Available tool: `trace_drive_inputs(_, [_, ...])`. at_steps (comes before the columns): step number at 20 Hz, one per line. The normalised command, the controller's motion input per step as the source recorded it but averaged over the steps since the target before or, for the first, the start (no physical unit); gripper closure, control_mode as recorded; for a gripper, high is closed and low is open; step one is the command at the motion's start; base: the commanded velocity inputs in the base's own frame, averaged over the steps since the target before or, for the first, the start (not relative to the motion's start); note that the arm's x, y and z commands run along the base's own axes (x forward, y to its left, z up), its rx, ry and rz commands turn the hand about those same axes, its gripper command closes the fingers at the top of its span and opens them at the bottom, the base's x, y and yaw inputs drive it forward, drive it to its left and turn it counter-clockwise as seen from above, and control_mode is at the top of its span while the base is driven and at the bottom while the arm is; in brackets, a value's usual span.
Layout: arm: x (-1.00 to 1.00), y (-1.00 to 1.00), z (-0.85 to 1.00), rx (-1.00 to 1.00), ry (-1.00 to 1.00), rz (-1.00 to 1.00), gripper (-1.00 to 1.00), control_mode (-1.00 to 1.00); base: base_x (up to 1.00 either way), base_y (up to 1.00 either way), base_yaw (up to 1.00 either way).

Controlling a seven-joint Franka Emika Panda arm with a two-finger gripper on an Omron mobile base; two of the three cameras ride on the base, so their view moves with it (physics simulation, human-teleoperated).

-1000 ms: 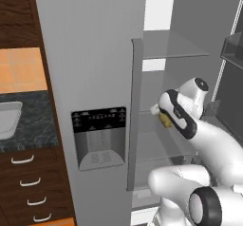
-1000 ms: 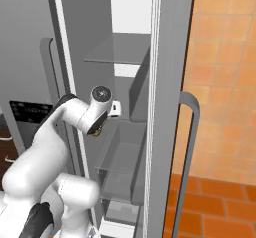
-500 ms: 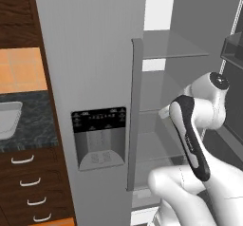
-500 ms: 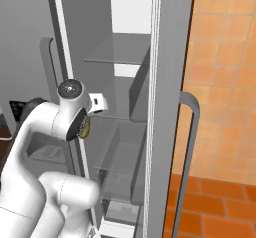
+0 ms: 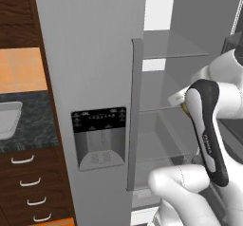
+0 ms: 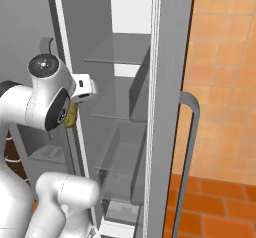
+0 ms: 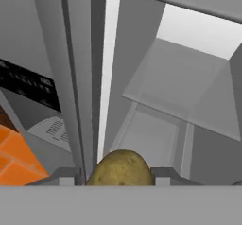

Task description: Place one potato and one chicken drumstick in each tupperware on the nearby counter, to pack two identical lunches.

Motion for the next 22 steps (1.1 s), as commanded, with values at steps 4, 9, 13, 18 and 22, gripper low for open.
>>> trace_drive_inputs(4, [-0.15, 0.0, 0.01, 0.0, -0.05, -0.03, 1.0, 1.0, -0.11, 0.0, -0.02])
trace_drive_inputs(9, [0.0, 0.0, 0.0, 0.0, 0.0, 0.0, 1.0, 1.0, -0.22, 0.46, -0.03])
trace_drive_inputs(13, [0.0, 0.0, 0.0, 0.0, 0.0, 0.0, 1.0, 1.0, -0.32, 1.0, 0.0])
trace_drive_inputs(18, [0.0, 0.0, 0.0, 0.0, 0.0, 0.0, 1.0, 1.0, -0.26, 1.0, -0.01])
trace_drive_inputs(22, [0.0, 0.0, 0.0, 0.0, 0.0, 0.0, 1.0, 1.0, -0.12, 1.0, -0.13])
